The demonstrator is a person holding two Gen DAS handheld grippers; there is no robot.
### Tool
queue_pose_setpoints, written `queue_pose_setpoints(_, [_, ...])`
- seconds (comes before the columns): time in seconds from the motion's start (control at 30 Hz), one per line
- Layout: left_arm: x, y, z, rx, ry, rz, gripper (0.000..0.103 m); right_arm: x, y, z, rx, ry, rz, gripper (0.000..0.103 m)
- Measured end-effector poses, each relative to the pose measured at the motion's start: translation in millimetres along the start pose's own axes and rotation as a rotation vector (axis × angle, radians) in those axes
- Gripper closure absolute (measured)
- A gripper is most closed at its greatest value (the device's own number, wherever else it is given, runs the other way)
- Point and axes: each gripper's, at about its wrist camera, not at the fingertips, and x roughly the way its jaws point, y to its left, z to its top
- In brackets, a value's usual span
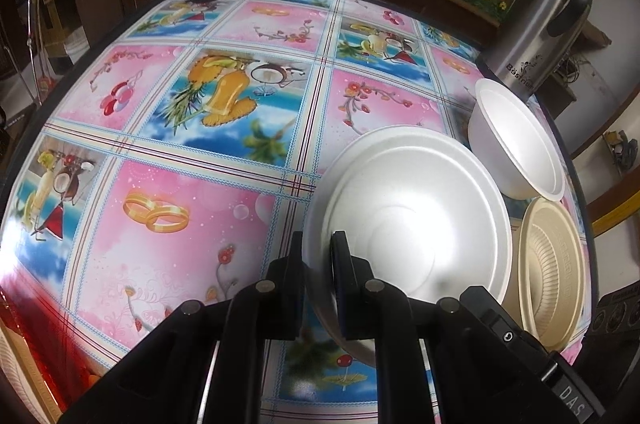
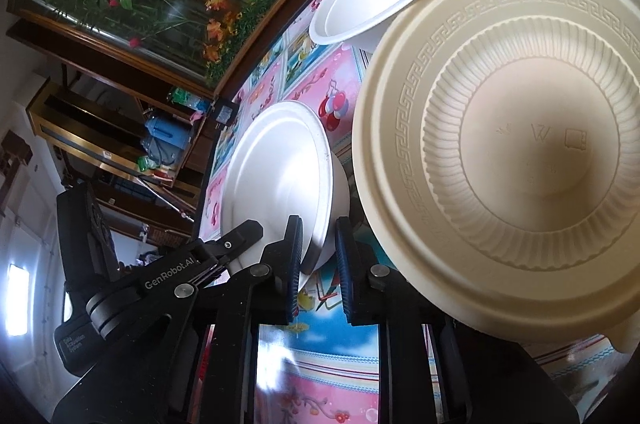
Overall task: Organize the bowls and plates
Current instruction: 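Lift the white plate and carry it over the red plate stack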
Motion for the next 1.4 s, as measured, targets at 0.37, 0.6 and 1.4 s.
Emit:
queue_pose_setpoints(0.37, [-11.3, 3.2, -9.7, -0.004, -0.034, 0.040, 0.090, -1.5, -1.2, -5.0, 0.006, 0.018, 0.018, 0.088])
queue_pose_setpoints(0.6, [-24.1, 14.2, -19.2, -0.019, -0.058, 0.065, 0.090, -6.3, 11.0, -9.6, -0.037, 0.008, 0.033, 0.088])
queue_pose_setpoints(1.4, [-114.9, 74.2, -59.0, -0.036, -0.202, 0.172, 0.090, -14.6, 84.5, -73.4, -0.269, 0.014, 0.129, 0.088])
